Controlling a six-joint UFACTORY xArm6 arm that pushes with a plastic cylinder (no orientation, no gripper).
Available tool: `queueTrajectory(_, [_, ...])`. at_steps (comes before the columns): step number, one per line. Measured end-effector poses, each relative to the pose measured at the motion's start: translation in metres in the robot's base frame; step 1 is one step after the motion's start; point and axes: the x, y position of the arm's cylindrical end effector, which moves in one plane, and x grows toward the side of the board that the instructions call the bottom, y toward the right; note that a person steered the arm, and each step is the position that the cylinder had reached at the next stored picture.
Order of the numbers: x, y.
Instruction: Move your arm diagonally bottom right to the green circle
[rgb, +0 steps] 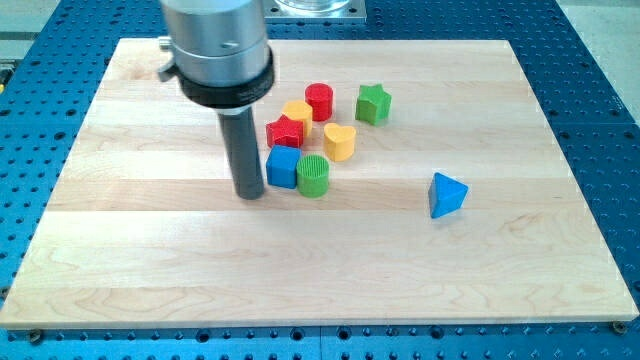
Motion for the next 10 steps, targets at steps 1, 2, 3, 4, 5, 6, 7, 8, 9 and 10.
queueTrajectory(1, [-0.008, 0.013])
queueTrajectory(2, [-0.008, 0.013])
queueTrajectory(3, [-0.001, 0.024])
queueTrajectory(4, [0.0, 0.034])
queueTrajectory(5, [-0.002, 0.04])
queueTrajectory(6, [-0.002, 0.042])
queueTrajectory(7, [-0.001, 0.042])
queueTrajectory(8, [0.015, 0.041])
queueTrajectory(9, [0.062, 0.062])
queueTrajectory(10, [0.081, 0.128])
